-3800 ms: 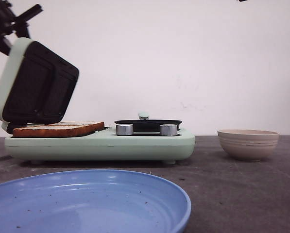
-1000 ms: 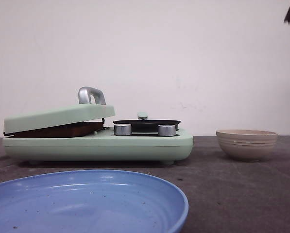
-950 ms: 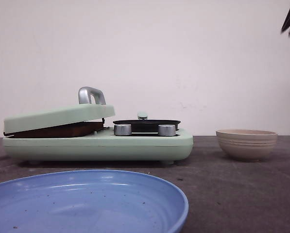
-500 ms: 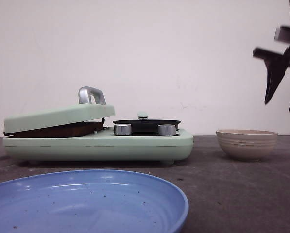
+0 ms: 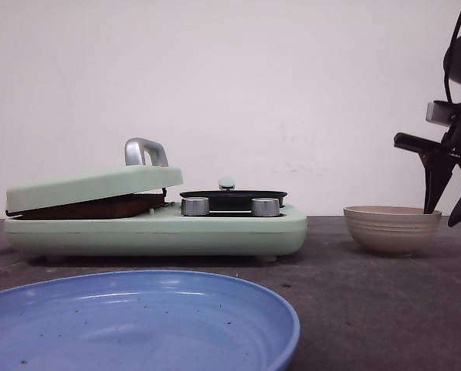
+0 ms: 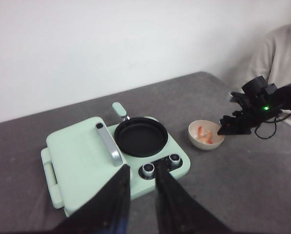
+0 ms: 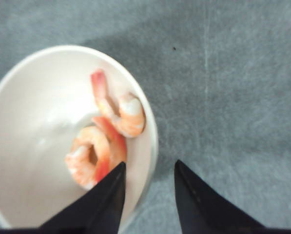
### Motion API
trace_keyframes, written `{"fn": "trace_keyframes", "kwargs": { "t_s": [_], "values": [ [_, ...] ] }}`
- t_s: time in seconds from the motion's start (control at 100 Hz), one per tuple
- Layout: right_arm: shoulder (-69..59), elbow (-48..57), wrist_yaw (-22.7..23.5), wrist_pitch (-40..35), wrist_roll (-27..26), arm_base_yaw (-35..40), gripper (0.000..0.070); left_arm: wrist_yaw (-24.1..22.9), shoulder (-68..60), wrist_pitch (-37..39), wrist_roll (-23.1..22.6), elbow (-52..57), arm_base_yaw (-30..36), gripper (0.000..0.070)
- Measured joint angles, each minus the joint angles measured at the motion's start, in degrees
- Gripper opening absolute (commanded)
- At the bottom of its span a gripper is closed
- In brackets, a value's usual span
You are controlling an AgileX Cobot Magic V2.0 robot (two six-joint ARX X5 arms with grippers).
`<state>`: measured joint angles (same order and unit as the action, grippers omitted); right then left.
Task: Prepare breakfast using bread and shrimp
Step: 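Grasp the rim of the cream shrimp bowl with the right gripper, then lift the bowl with the right gripper over the frying pan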
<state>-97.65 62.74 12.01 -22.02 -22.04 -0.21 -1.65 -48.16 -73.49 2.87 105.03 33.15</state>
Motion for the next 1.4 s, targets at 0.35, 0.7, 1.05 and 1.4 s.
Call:
{"fn": "trace_keyframes", "kwargs": {
  "t_s": [0.35,0.7,1.05,1.4],
  "values": [
    [-2.0,0.0,0.0,3.4,-3.7,0.0,0.0158,0.0,0.2,0.2,0.0,0.0,0.0,0.0011],
    [-5.5,0.0,0.2,5.7,-6.4,0.0,0.0151,0.0,0.2,0.5,0.0,0.0,0.0,0.0011],
    [-5.6,0.0,3.0,8.7,-7.5,0.0,0.0,0.0,0.2,0.5,0.0,0.0,0.0,0.0011],
    [-2.5,0.0,4.0,19.0,-7.8,3.4,0.0,0.0,0.2,0.5,0.0,0.0,0.0,0.0011]
  ]
}}
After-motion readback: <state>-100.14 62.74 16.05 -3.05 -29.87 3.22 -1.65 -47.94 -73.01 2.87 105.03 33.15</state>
